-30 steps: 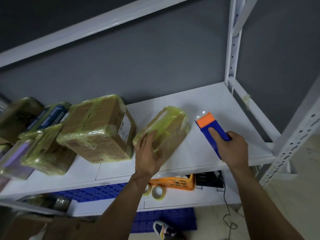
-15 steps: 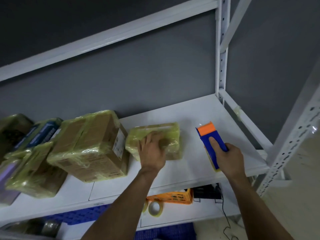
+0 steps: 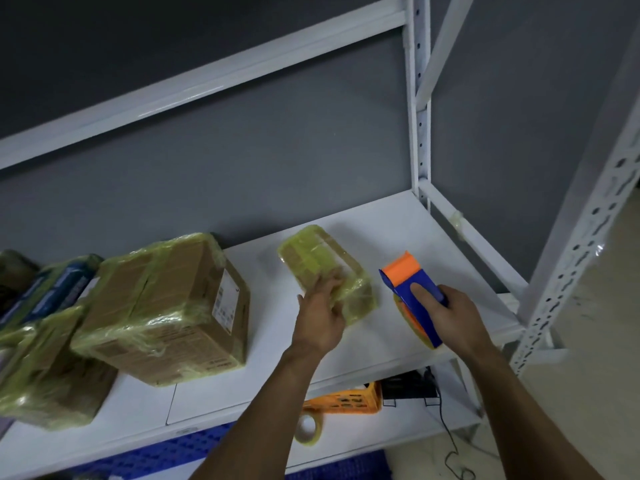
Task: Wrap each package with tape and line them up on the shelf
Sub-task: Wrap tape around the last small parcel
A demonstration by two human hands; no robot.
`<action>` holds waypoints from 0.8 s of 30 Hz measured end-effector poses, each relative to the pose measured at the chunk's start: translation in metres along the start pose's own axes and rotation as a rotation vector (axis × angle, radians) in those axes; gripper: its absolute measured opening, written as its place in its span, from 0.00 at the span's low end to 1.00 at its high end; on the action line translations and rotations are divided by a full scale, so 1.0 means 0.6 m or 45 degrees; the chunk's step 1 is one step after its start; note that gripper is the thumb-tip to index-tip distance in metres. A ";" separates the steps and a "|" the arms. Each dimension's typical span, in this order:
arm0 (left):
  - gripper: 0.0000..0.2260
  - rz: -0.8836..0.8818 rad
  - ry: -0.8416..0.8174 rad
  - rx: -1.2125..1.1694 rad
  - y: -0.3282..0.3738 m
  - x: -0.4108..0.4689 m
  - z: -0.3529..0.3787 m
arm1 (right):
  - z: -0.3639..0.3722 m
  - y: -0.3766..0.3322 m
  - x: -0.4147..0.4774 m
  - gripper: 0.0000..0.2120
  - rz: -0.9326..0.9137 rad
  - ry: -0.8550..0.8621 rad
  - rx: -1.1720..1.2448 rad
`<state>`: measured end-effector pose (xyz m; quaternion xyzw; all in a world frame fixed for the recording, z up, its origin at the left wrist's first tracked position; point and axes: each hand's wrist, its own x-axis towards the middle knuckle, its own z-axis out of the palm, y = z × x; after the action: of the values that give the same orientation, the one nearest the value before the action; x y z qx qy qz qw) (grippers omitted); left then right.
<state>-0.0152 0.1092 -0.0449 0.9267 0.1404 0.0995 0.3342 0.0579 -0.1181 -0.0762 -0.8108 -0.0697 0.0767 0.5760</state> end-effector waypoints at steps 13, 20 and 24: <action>0.07 -0.110 -0.091 -0.548 0.066 -0.022 -0.098 | 0.004 -0.046 -0.022 0.27 -0.302 -0.266 -0.040; 0.07 -0.198 -0.049 -0.685 0.078 -0.037 -0.099 | 0.006 -0.061 -0.033 0.22 -0.338 -0.318 -0.064; 0.04 -0.223 -0.042 -0.694 0.077 -0.041 -0.097 | 0.009 -0.063 -0.036 0.24 -0.342 -0.350 -0.057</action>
<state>-0.0459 0.1016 0.0269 0.7886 0.1826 0.0892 0.5804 0.0349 -0.1048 -0.0414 -0.7886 -0.2572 0.1075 0.5481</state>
